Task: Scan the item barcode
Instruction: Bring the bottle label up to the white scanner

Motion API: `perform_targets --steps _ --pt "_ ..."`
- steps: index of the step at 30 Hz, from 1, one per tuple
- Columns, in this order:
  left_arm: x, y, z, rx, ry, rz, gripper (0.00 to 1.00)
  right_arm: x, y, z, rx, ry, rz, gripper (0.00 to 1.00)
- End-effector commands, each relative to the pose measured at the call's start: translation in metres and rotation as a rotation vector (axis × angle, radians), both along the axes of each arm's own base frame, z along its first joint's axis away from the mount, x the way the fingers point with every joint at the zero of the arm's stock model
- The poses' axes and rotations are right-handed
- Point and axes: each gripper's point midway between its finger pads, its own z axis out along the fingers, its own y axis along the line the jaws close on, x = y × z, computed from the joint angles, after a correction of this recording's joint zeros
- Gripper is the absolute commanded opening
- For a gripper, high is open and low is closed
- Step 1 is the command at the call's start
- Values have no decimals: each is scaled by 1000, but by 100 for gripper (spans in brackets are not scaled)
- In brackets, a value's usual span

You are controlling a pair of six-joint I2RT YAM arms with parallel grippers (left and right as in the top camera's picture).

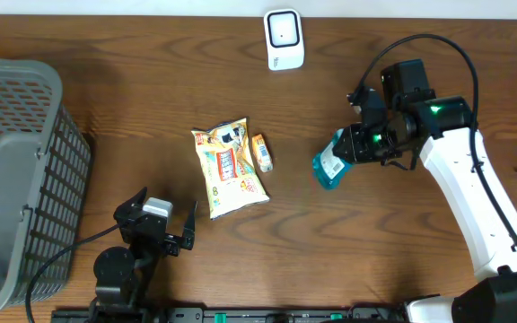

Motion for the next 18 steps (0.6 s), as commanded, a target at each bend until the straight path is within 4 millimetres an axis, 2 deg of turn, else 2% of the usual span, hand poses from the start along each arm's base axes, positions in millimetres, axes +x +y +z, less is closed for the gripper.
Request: perform_targets --steps 1,7,12,15,18 --pt "-2 -2 -12 -3 38 -14 98 14 -25 6 -131 -57 -165 1" --pt "-2 -2 -12 -3 38 -14 98 35 -46 16 -306 -177 -279 2" --pt "-2 -2 -12 -3 38 -14 98 62 -47 46 -450 -382 -310 1" --pt "-2 -2 -12 -3 38 -14 98 77 -41 64 -504 -504 -302 2" --pt "-2 -2 -12 -3 38 -14 98 90 -25 75 -502 -588 -248 1"
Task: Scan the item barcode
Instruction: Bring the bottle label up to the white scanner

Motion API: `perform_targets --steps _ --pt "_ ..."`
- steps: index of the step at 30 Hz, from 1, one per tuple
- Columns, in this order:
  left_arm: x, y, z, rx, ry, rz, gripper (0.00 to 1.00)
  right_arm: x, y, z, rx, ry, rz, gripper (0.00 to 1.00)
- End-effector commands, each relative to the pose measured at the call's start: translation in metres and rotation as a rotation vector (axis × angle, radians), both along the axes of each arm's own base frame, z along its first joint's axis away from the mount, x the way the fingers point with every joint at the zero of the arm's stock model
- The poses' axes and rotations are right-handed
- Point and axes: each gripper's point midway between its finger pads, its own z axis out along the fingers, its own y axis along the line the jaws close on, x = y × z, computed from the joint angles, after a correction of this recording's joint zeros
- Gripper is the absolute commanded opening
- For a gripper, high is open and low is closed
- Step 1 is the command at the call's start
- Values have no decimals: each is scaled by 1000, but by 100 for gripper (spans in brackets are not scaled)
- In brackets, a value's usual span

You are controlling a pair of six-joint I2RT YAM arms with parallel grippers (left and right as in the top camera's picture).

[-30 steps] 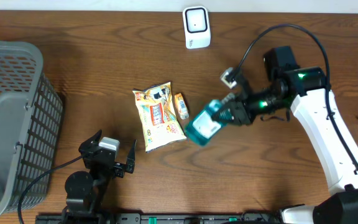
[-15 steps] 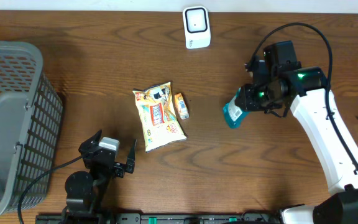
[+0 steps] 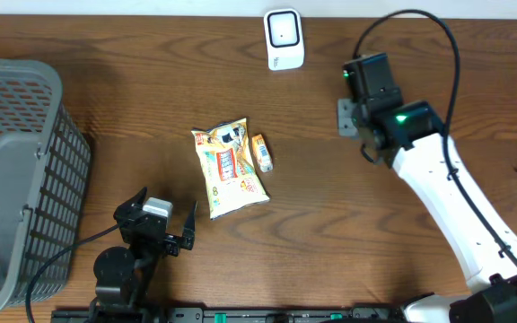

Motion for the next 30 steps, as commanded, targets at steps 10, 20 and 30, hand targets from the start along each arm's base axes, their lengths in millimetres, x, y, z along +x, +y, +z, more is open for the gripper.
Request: perform_targets --steps 10,20,30 --pt "-2 -2 -12 -3 37 -14 98 48 -1 46 -396 -247 -5 1" --pt "-2 -2 -12 -3 37 -14 98 99 27 55 -719 -274 14 1" --pt "-2 -2 -12 -3 37 -14 98 151 64 72 -1085 -305 -82 1"
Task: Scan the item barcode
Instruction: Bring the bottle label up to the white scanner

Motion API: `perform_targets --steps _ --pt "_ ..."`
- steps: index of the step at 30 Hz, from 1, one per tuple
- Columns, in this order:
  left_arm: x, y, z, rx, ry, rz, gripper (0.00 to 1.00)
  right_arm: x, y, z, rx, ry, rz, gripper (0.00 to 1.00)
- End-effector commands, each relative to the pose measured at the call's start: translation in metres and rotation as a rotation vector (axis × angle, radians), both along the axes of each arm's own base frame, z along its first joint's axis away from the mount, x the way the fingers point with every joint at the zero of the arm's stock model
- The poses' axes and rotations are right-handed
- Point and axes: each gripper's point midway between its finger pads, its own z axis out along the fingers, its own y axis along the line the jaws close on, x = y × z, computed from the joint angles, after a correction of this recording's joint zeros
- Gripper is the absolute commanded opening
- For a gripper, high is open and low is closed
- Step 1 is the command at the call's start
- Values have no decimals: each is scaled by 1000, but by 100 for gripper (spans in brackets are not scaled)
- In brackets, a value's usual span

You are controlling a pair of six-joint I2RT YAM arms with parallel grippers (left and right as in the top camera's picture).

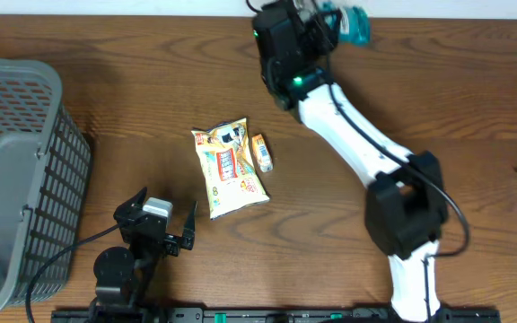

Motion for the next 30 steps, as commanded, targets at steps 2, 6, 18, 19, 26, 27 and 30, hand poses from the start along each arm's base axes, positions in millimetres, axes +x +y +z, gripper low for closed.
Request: perform_targets --steps 2,6,18,19,26,27,30 --pt "-2 -2 -12 -3 38 -14 98 -1 13 21 -231 -11 -123 1" --pt "-2 -2 -12 -3 38 -14 98 5 40 0 -256 -30 -88 1" --pt "-2 -2 -12 -3 38 -14 98 26 84 -48 -271 -20 7 1" --pt "-2 -2 -12 -3 38 -14 98 29 85 -48 -266 -26 9 1" --pt "-2 -2 -12 -3 38 -14 98 47 105 -55 -262 -45 83 1" --pt "-2 -2 -12 -3 38 -14 98 49 109 -61 -254 -47 107 1" --pt "-2 -2 -12 -3 38 -14 98 58 113 -71 -263 -29 165 1"
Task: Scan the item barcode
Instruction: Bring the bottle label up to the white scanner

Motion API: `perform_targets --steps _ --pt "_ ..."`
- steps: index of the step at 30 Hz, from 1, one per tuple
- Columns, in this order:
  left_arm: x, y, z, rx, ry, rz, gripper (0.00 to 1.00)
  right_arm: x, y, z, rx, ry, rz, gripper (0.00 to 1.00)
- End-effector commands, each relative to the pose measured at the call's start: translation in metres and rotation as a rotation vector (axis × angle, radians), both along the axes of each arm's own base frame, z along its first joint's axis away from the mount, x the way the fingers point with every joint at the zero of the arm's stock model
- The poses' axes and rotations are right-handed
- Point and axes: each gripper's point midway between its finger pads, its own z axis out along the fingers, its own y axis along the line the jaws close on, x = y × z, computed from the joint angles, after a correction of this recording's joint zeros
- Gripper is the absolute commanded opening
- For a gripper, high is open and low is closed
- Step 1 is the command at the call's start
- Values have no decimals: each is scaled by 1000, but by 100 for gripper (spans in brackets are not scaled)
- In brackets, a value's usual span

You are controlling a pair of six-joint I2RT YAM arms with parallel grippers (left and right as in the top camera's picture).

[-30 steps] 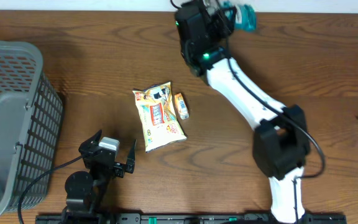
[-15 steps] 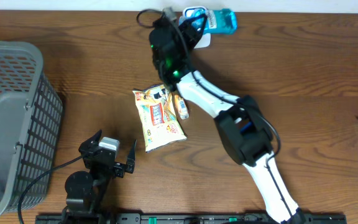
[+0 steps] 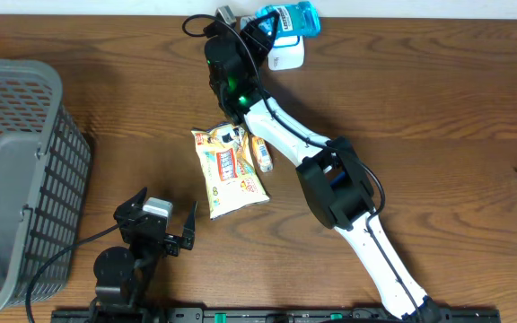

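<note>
A teal pouch [image 3: 292, 19] with a white label hangs at the top of the overhead view, right over the white scanner [image 3: 288, 54]. My right gripper [image 3: 266, 24] is shut on the pouch's left end, its arm stretched far across the table. The scanner is mostly hidden under pouch and gripper. My left gripper [image 3: 167, 235] rests open near the front edge, nothing between its fingers.
A yellow snack bag [image 3: 228, 168] and a small orange packet [image 3: 261, 152] lie mid-table under the right arm. A grey basket [image 3: 16, 170] fills the left side. Another pale teal packet lies at the right edge.
My right gripper has moved left with the teal pouch, from right of the scanner's top to directly over it. The left arm has not moved.
The right gripper held the teal pouch low at the table's right of centre. Then the arm was raised nearer the scanner with the pouch hidden. Later the pouch showed at the top edge beside the scanner, and now it covers the scanner.
</note>
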Motion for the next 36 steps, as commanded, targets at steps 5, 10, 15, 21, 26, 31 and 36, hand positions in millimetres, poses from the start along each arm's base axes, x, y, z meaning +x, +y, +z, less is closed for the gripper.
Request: perform_targets --steps 5,10,15,21,26,31,36 --pt "-2 -2 -12 -3 37 -14 98 17 -1 -1 18 -8 62 1" --pt "-2 -2 -12 -3 37 -14 98 21 2 -7 44 -13 87 1" --pt "-2 -2 -12 -3 37 -14 98 22 13 -19 74 -15 131 1" --pt "-2 -2 -12 -3 37 -14 98 21 12 -45 76 3 107 1" --pt "-2 -2 -12 -3 37 -14 98 13 -6 -40 31 -1 -2 1" --pt "-2 -2 -12 -3 37 -14 98 6 -40 -14 2 -19 -157 1" --pt "-2 -2 -12 -3 37 -14 98 -2 -90 -4 4 -28 -354 1"
